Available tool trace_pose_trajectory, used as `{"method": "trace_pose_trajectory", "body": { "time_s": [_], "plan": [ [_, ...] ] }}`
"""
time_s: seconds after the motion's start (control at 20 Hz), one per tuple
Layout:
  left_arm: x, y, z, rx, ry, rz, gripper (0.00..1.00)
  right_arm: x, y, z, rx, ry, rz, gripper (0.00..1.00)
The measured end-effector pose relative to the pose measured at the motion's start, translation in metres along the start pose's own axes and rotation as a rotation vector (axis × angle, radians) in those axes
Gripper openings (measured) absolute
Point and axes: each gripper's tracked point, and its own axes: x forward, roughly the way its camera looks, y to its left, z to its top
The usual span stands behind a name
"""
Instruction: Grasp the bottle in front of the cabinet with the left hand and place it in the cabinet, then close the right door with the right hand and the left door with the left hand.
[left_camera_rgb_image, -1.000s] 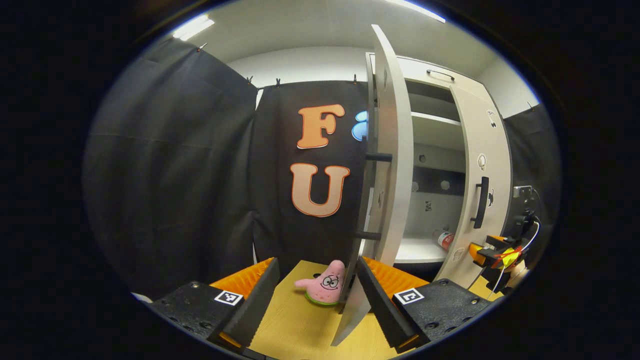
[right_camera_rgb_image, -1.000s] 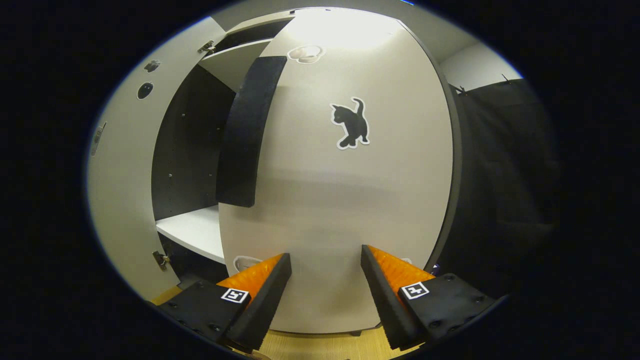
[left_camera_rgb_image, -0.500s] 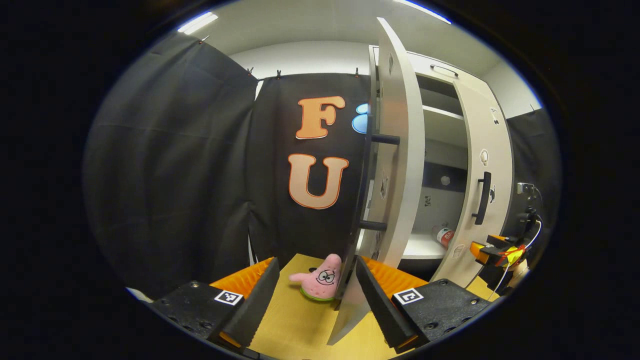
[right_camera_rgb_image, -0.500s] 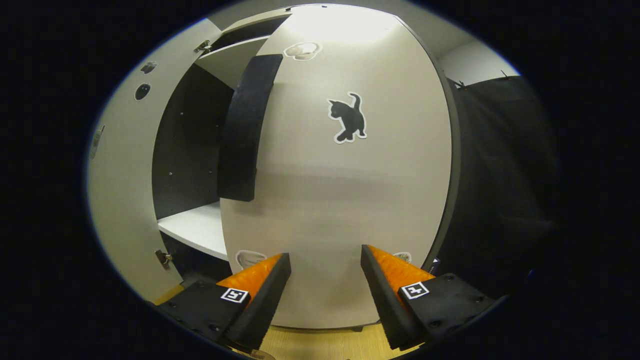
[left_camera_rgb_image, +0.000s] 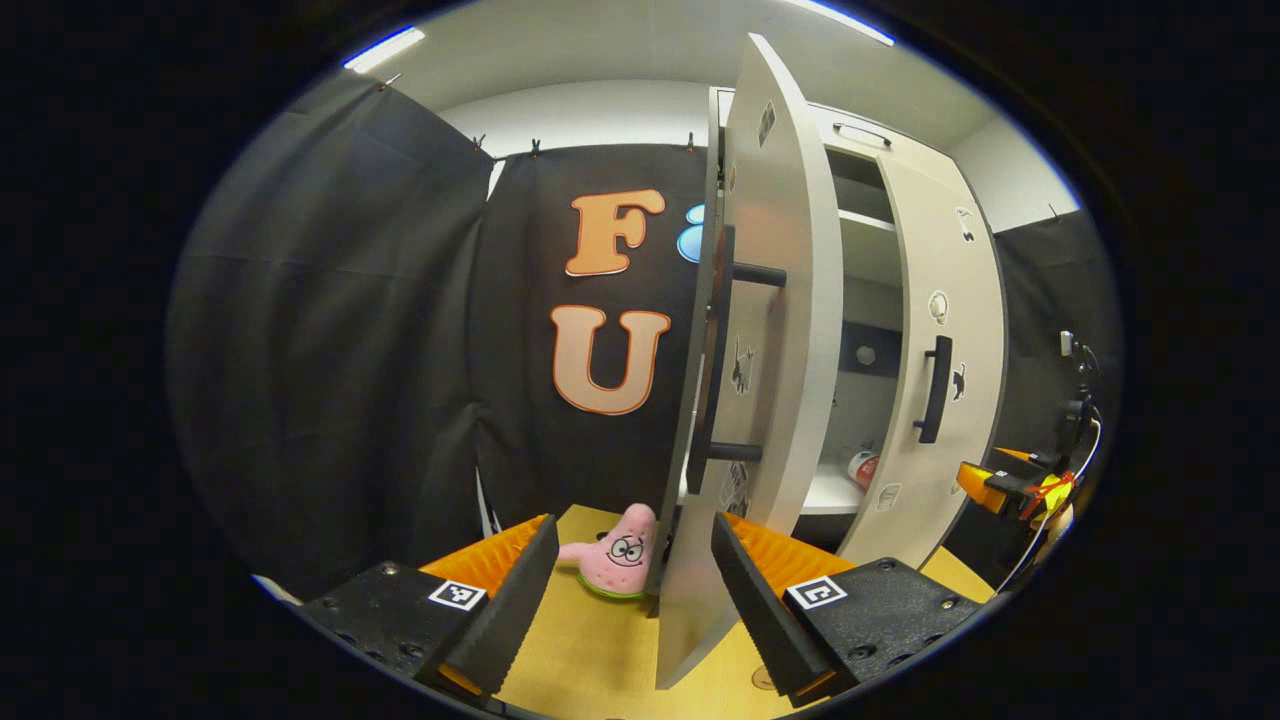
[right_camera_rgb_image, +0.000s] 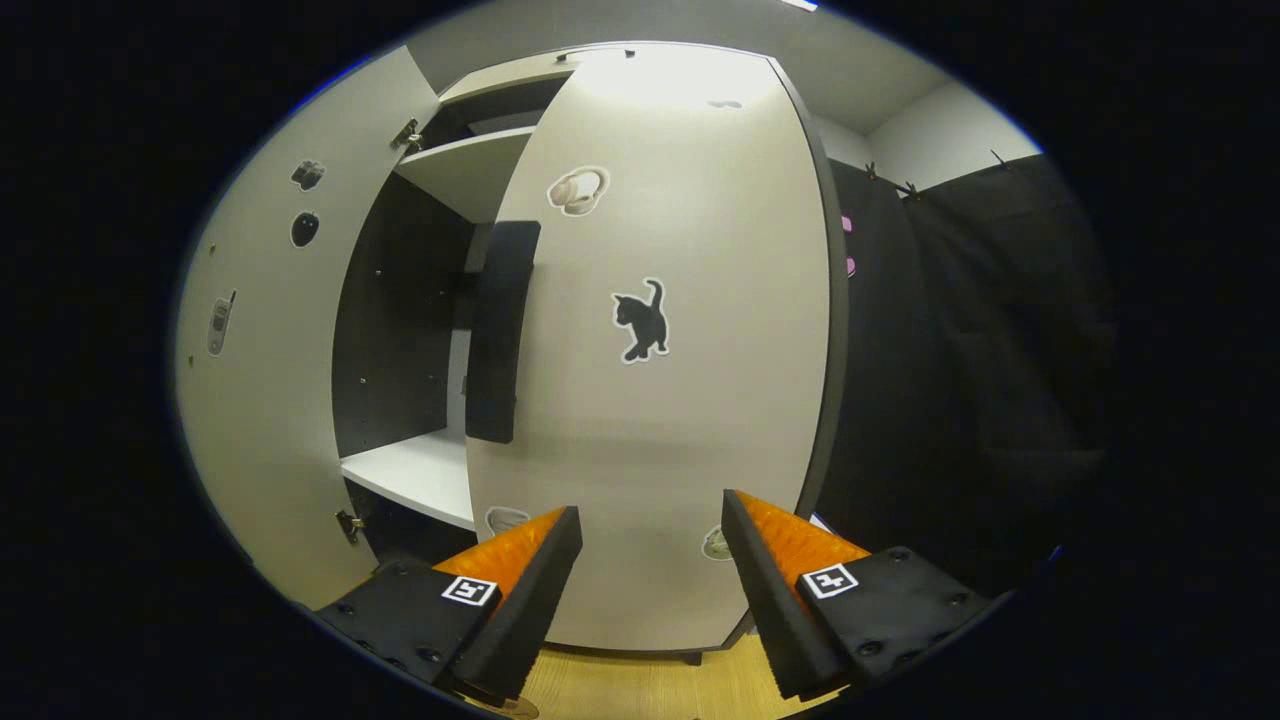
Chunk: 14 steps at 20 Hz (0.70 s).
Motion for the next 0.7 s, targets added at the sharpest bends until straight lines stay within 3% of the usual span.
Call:
{"method": "trace_pose_trajectory", "body": {
  "time_s": [0.35, 0.7],
  "plan": [
    [0.001, -0.033, -0.002, 0.032, 0.014, -0.062, 0.92, -0.043, -0.034, 0.02, 0.02, -0.022, -0.034, 0.95],
    [0.013, -0.083, -0.01, -0.015, 0.034, -0.156, 0.92, -0.086, -0.08, 0.027, 0.004, -0.026, -0.098, 0.95]
  ]
}}
